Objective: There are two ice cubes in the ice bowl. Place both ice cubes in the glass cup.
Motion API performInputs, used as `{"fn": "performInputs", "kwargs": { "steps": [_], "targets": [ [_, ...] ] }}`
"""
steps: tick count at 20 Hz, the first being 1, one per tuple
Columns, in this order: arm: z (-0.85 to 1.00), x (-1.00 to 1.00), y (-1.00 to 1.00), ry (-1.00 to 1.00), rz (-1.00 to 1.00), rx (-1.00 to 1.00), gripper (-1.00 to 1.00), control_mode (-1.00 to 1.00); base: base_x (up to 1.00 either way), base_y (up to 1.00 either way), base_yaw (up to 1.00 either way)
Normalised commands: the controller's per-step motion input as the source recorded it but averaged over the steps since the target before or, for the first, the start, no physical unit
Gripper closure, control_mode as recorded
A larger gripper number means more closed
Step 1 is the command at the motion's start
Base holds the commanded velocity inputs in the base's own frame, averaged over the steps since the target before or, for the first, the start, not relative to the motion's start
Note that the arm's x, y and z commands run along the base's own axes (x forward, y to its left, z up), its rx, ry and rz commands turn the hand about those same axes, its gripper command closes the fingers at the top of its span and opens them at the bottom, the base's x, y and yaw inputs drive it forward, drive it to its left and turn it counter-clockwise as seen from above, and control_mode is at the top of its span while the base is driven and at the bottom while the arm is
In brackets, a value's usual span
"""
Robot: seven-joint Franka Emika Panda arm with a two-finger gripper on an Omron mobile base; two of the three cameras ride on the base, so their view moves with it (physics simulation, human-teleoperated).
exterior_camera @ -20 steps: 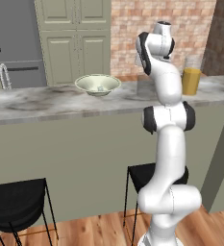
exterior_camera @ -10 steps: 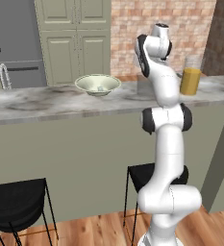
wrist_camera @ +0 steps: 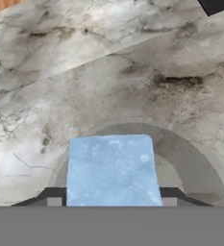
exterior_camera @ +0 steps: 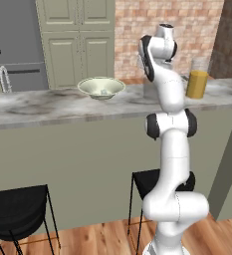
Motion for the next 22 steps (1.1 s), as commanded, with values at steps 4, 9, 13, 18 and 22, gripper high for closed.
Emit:
{"fn": "performInputs", "kwargs": {
  "steps": [4,9,13,18,22],
  "targets": [
    [0.29,-0.44,-0.02,-0.1,0.0,0.01,-1.0,-1.0,0.0,0.0,0.0],
    [0.45,-0.5,-0.11,-0.18,0.0,0.05,-1.0,-1.0,0.0,0.0,0.0],
    [0.04,-1.0,-0.13,-0.21,0.05,0.0,-1.0,-1.0,0.0,0.0,0.0],
    [-0.23,-1.0,0.0,-0.2,0.13,0.0,-1.0,-1.0,0.0,0.0,0.0],
    [-0.64,-1.0,0.0,-0.14,0.12,0.0,-1.0,-1.0,0.0,0.0,0.0]
  ]
}}
